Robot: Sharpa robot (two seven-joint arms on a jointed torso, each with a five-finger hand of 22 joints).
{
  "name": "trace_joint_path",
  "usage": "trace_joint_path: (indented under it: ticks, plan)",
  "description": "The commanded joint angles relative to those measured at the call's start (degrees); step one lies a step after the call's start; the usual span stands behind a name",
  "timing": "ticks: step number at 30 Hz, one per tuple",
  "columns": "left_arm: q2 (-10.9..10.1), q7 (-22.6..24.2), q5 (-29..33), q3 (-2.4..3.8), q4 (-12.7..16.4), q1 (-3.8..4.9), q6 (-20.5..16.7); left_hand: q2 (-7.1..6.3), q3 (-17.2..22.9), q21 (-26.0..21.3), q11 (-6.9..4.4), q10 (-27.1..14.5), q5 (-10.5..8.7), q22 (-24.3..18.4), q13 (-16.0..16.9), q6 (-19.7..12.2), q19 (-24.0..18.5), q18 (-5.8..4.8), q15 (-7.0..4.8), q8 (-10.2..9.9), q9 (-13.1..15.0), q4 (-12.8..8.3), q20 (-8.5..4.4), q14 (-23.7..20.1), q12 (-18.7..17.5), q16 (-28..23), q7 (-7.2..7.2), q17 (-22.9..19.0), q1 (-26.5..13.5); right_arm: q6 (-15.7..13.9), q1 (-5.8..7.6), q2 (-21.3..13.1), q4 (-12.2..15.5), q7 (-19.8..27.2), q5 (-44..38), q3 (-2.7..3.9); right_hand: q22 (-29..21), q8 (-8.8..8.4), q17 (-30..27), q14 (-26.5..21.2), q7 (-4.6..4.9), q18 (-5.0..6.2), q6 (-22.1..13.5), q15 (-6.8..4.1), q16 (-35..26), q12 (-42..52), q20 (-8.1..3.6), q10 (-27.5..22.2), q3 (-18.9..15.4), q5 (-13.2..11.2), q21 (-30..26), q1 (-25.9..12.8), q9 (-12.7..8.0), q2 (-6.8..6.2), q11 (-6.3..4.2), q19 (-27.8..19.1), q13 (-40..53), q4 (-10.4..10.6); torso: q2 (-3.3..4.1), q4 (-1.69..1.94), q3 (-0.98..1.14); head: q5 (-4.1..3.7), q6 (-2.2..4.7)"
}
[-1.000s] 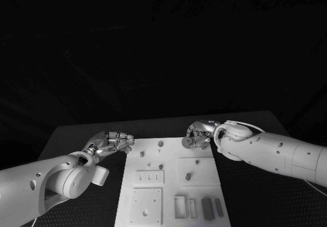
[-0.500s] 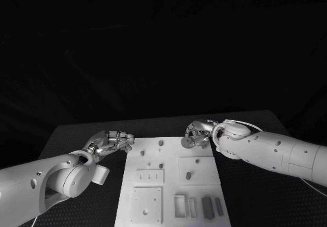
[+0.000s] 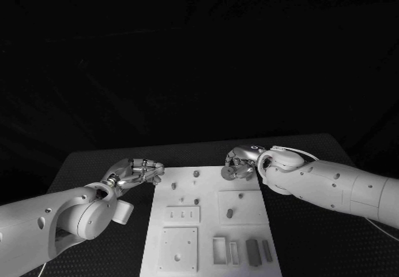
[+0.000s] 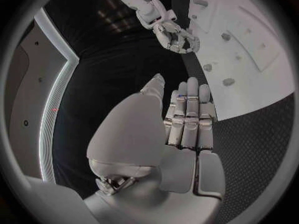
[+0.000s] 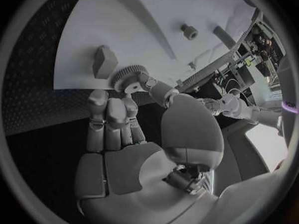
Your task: Assemble the parts on the task board
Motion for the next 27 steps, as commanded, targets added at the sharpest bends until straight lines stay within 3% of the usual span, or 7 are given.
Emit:
trace_joint_path:
  ticks: [1,12,18,27]
  plan:
    - [0.0,0.3,0.2,0.04,0.1,0.06,0.9,0.09,-0.1,0.3,0.5,0.0,-0.2,0.6,0.1,0.1,-0.6,1.15,0.12,-0.3,0.1,0.1,0.02,-0.1,-0.3,-0.3,0.39,0.1,0.4,1.6,-1.16,0.3,-0.3,-0.9,-5.7,-0.72,1.1,0.12,0.1,0.3,0.68,1.82,5.3,-0.09,0.2,0.1,-0.41,0.1,0.2,-0.3,0.4,0.1,0.0,-0.71,-0.47,-0.2,0.0,-0.2,0.02,-0.07,-0.02,-0.02,-0.15]
    - [-0.1,0.2,0.2,0.04,0.2,0.05,0.9,0.1,-0.2,0.3,0.51,0.0,-0.2,0.6,0.1,0.1,-0.6,1.15,0.12,-0.4,0.1,0.1,0.03,-0.1,-0.4,-0.3,0.39,0.1,0.4,1.1,-2.06,0.6,-0.5,-0.9,-7.9,-1.14,1.0,0.06,0.2,0.3,0.71,1.82,5.2,-0.07,0.0,-0.1,-0.43,-0.1,0.1,-0.3,0.6,-0.1,0.1,-2.02,-0.45,-0.2,-0.3,-0.1,-0.01,0.02,0.01,-0.03,-0.36]
    - [-0.1,0.2,0.2,0.04,0.2,0.05,0.9,0.11,-0.2,0.3,0.52,0.0,-0.2,0.6,0.1,0.1,-0.6,1.15,0.12,-0.4,0.1,0.1,0.03,-0.1,-0.4,-0.3,0.39,0.1,0.4,1.4,-2.11,0.3,-0.6,-0.8,-7.8,-1.17,0.9,0.71,0.4,0.4,0.36,1.82,6.3,-0.29,-0.1,0.1,-0.47,0.2,0.9,-0.3,0.7,0.5,0.6,-0.1,-0.75,-0.2,-0.3,0.0,-0.02,-0.03,-0.02,-0.05,-0.42]
    - [-0.2,0.2,0.2,0.04,0.2,0.05,0.8,0.14,-0.2,0.3,0.52,0.0,-0.2,0.6,0.1,0.1,-0.6,1.15,0.13,-0.4,0.1,0.1,0.03,-0.1,-0.4,-0.3,0.39,0.1,0.4,0.5,-2.14,0.2,-0.3,-0.1,-7.5,-1.17,0.8,1.37,0.6,0.4,-0.09,1.82,7.5,-0.62,-0.3,0.1,-0.4,0.3,1.4,-0.3,0.9,0.3,1.1,1.55,-1.14,-0.4,-0.4,-0.2,-0.02,-0.02,0.01,-0.07,-0.42]
